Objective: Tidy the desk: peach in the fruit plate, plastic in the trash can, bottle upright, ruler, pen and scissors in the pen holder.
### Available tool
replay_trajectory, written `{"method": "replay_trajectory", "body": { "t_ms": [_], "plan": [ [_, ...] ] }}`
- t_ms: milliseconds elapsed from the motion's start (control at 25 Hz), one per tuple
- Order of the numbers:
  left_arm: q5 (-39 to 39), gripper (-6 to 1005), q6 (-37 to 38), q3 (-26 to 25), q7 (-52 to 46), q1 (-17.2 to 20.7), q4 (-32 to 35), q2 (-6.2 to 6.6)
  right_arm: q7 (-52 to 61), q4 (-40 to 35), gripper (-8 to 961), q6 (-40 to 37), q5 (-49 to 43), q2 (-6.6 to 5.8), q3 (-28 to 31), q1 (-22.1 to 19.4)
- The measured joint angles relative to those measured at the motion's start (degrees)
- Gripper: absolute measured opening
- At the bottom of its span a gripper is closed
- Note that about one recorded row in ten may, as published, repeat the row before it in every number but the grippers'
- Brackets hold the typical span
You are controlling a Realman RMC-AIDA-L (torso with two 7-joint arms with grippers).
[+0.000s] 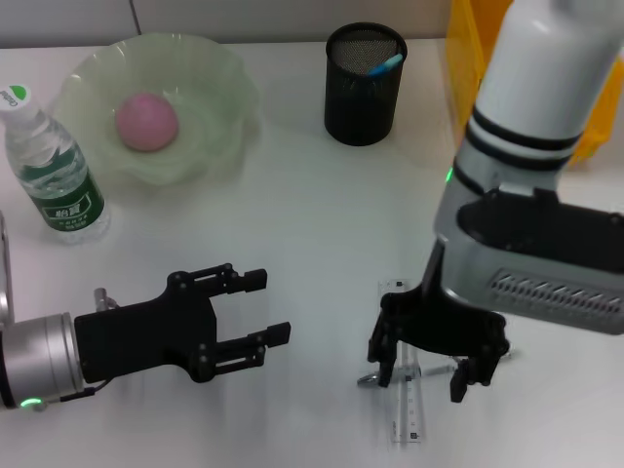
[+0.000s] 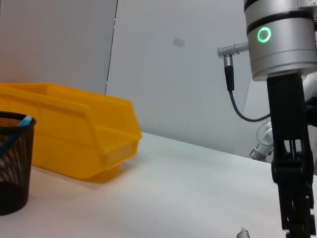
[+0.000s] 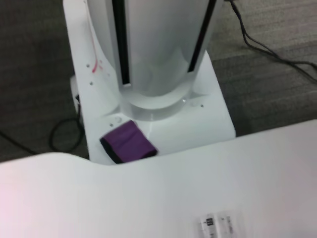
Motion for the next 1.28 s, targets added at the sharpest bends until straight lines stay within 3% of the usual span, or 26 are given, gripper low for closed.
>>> {"method": "replay_trajectory", "body": {
  "t_ms": [440,1280],
  "plan": [
    [0.0,786,0.3,-0.1,-0.5,0.4,0.1,0.68,0.1,1.3,679,3.0,3.2,0.0,-5.1,0.4],
    [1.1,787,0.3,0.0,-0.3,0.4,0.0,0.25,-0.5,5.3,680,9.5,6.1,0.0,-12.6,0.5]
  ]
}}
